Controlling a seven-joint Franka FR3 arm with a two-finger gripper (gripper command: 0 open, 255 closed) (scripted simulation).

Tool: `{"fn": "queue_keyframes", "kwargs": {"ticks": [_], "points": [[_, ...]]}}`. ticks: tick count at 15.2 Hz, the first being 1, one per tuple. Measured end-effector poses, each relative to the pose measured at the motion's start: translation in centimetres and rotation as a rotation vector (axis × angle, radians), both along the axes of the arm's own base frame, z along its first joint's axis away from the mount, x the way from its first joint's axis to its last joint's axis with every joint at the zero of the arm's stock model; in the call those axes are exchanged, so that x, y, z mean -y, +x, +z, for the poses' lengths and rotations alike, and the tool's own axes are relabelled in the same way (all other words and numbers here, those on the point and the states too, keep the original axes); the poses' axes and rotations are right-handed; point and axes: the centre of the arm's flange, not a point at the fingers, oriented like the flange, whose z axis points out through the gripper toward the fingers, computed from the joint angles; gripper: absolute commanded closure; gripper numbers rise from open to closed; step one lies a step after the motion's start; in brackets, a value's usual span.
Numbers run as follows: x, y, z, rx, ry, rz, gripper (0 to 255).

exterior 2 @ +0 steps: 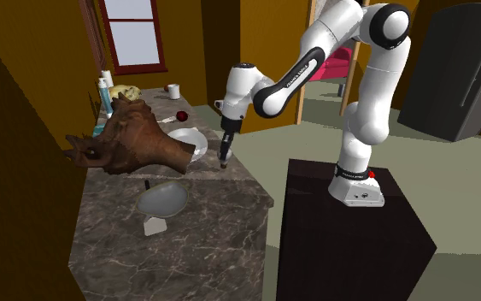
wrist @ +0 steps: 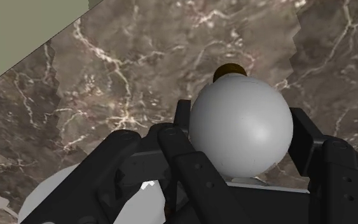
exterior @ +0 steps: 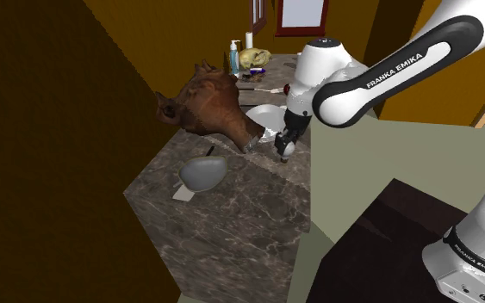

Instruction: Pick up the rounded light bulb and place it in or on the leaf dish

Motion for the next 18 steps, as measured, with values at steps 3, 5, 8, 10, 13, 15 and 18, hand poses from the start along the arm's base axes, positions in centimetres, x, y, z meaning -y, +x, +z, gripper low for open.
{"fn": "queue_keyframes", "kwargs": {"ticks": [3,5,8,10,13,15,18], "points": [[0.0,-0.1,1.5,0.0,0.0,0.0,255],[0.0,0.0,2.6,0.0,0.0,0.0,255],[0.0,-0.1,4.2,0.0,0.0,0.0,255],[-0.1,0.0,5.2,0.0,0.0,0.0,255],[0.1,0.1,6.7,0.0,0.0,0.0,255],[0.1,0.1,7.9,0.0,0.0,0.0,255],[0.1,-0.1,9.4,0.0,0.0,0.0,255]]}}
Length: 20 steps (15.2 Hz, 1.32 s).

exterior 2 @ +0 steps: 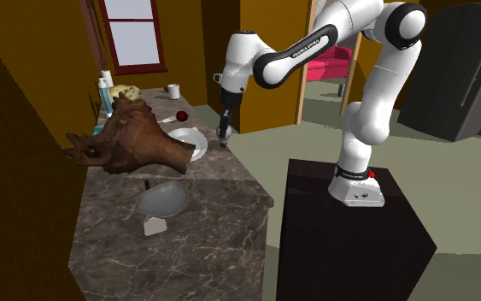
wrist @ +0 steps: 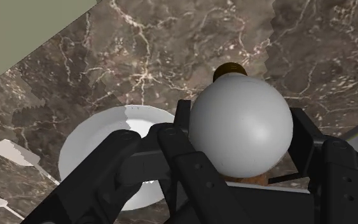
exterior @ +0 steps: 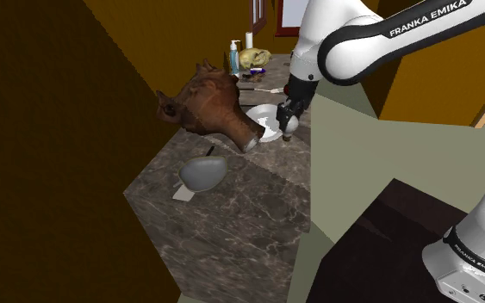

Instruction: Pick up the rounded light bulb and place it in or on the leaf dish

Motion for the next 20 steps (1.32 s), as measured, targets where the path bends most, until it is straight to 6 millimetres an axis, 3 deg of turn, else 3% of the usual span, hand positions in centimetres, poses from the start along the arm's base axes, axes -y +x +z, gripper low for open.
{"fn": "queue_keyframes", "kwargs": {"ticks": [3,7,20], "points": [[-1.4,0.8,0.9,0.0,0.0,0.001,255],[-5.6,3.1,1.5,0.0,-0.001,0.001,255],[-21.3,10.5,3.0,-0.001,0.0,0.002,255]]}}
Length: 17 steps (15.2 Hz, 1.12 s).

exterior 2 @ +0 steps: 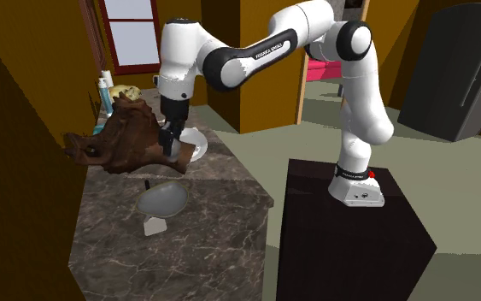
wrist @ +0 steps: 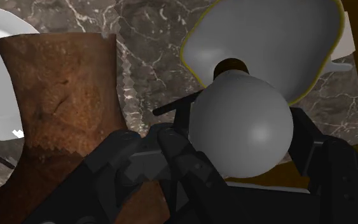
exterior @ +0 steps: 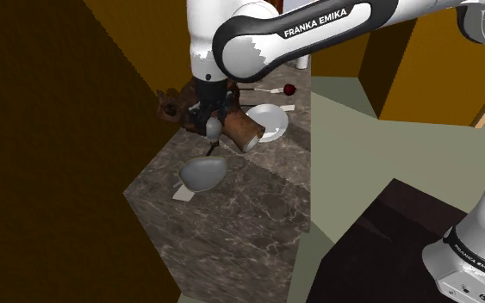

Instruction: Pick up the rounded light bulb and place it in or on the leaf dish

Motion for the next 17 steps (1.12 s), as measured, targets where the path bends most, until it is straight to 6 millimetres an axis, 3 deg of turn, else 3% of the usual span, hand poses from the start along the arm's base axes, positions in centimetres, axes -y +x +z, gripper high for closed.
{"fn": "queue_keyframes", "kwargs": {"ticks": [3,4,17], "points": [[-3.1,2.1,0.1,0.0,0.0,-0.001,255],[-3.4,2.3,-0.1,0.0,0.0,-0.001,255],[-3.7,2.6,-6.5,0.0,-0.001,-0.002,255]]}}
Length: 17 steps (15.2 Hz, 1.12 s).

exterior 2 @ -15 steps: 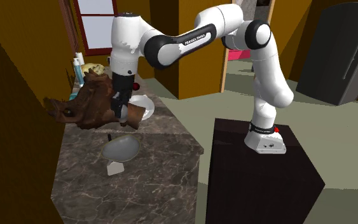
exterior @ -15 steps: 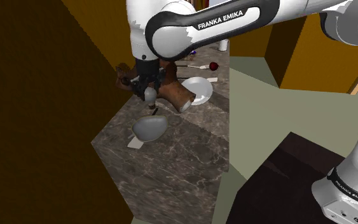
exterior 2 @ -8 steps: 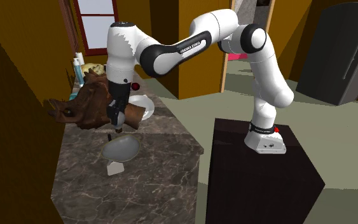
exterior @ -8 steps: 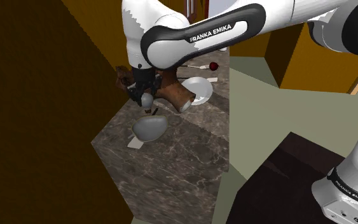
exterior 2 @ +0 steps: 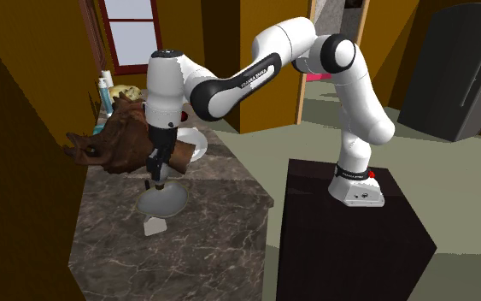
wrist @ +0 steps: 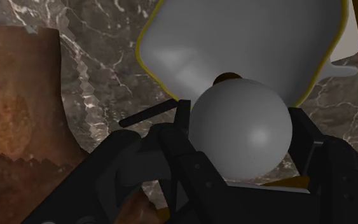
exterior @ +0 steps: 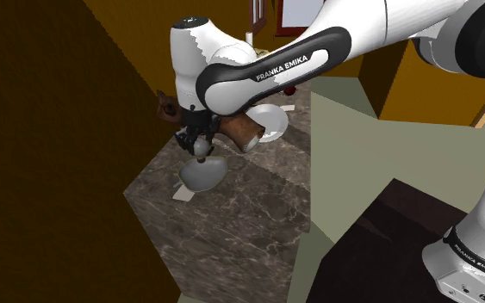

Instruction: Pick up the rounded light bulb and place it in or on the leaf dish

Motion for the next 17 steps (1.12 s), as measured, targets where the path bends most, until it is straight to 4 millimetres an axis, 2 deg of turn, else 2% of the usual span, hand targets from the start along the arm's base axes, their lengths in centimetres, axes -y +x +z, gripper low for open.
{"fn": "queue_keyframes", "kwargs": {"ticks": [4,10,11,17], "points": [[0.0,0.0,-2.2,0.0,0.0,0.0,255],[0.1,0.0,-2.5,0.0,0.0,0.0,255],[0.1,0.0,-2.5,0.0,0.0,0.0,0],[0.1,0.0,-2.5,0.001,0.0,0.0,0]]}}
